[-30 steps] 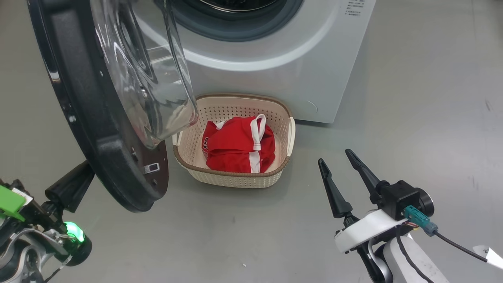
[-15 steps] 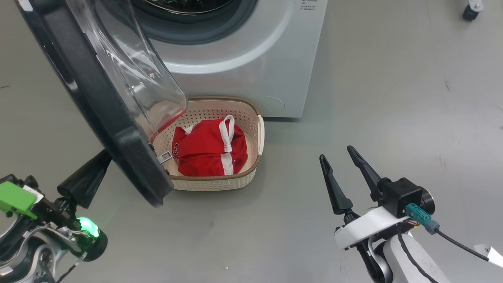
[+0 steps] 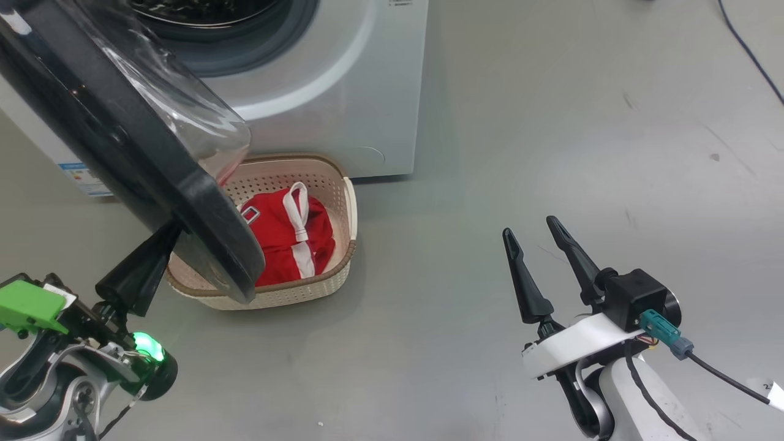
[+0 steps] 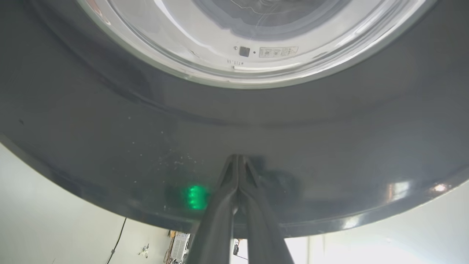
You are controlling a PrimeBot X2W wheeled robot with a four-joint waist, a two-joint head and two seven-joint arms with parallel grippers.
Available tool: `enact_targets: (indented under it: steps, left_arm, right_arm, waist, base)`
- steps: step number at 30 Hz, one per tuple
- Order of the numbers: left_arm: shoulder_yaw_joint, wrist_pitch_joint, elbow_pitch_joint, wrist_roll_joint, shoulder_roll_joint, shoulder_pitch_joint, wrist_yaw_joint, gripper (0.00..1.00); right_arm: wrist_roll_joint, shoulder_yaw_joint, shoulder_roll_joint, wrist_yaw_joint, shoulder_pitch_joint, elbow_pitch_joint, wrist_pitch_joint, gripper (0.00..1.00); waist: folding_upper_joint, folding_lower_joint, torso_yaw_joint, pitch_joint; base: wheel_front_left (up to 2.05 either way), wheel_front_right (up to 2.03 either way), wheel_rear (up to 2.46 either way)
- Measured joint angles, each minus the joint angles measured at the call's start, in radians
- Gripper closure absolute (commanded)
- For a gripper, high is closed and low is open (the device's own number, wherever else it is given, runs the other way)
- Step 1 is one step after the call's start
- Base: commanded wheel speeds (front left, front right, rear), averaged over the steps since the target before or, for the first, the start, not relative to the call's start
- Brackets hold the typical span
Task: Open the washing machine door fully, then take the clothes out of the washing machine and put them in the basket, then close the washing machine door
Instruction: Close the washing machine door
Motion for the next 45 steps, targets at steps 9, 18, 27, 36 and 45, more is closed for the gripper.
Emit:
enact_targets:
  steps: [9, 18, 27, 36, 45]
  left_arm:
    - [0.006, -0.056, 0.011, -0.043, -0.003, -0.033, 0.0, 1.0]
    - [0.027, -0.138, 0.041, -0.055, -0.006, -0.069, 0.0, 1.0]
    - [0.05, -0.195, 0.069, -0.101, -0.028, -0.118, 0.0, 1.0]
    - [0.026, -0.216, 0.092, -0.106, -0.044, -0.153, 0.0, 1.0]
    - [-0.008, -0.215, 0.119, -0.097, -0.043, -0.157, 0.0, 1.0]
  right_arm:
    - [0.007, 0.003, 0.0, -0.009, -0.001, -0.004, 0.0, 0.0]
    - [0.021, 0.006, 0.001, -0.018, -0.007, -0.014, 0.0, 0.0]
    - [0.031, 0.005, 0.001, -0.033, -0.007, -0.023, 0.0, 0.0]
    - [0.033, -0.008, 0.002, -0.035, -0.007, -0.03, 0.0, 0.0]
    - [0.032, -0.031, 0.003, -0.043, -0.004, -0.035, 0.0, 0.0]
  waist:
    - [0.0, 0.0, -0.088, 0.009]
    - [0.0, 0.0, -0.183, 0.018]
    - [0.0, 0.0, -0.253, 0.028]
    - [0.0, 0.0, -0.271, 0.034]
    - [0.0, 0.0, -0.252, 0.024]
  base:
    - [0.0, 0.0, 0.0]
    - [0.0, 0.0, 0.0]
    - [0.0, 0.0, 0.0]
    - [0.0, 0.0, 0.0]
    - [0.0, 0.0, 0.0]
